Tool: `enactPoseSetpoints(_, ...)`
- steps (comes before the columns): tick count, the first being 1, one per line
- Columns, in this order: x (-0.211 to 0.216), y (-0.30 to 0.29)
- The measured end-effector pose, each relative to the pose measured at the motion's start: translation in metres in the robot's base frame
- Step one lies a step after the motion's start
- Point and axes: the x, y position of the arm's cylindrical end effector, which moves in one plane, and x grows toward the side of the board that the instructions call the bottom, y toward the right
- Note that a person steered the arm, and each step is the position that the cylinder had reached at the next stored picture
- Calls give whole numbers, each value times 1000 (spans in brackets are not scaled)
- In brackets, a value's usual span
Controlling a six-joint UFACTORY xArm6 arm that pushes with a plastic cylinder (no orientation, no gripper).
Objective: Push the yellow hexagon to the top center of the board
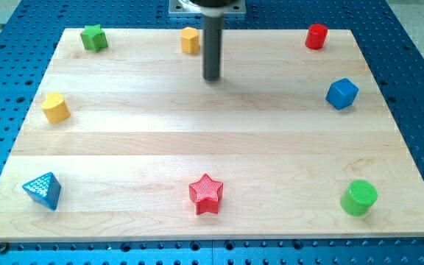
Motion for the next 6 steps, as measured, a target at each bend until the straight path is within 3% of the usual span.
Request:
enactPoseSetpoints(1,-38,-24)
enactPoseSetpoints(2,-47,-24)
enactPoseSetpoints(4,-40,33)
enactPoseSetpoints(5,-100,30)
enactPoseSetpoints(6,-104,4)
